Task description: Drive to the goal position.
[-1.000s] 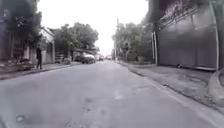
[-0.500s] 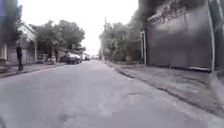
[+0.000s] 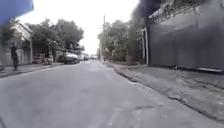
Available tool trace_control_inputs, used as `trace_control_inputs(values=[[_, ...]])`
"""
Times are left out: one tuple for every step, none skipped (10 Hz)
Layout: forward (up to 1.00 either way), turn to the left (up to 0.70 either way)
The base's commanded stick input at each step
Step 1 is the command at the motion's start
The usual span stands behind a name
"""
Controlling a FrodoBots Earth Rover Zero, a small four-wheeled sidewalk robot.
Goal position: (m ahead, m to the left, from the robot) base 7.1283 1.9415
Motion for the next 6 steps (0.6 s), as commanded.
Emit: trace_control_inputs(values=[[1.00, 0.04], [1.00, 0.04], [1.00, 0.04], [1.00, 0.04], [1.00, 0.04], [1.00, 0.04]])
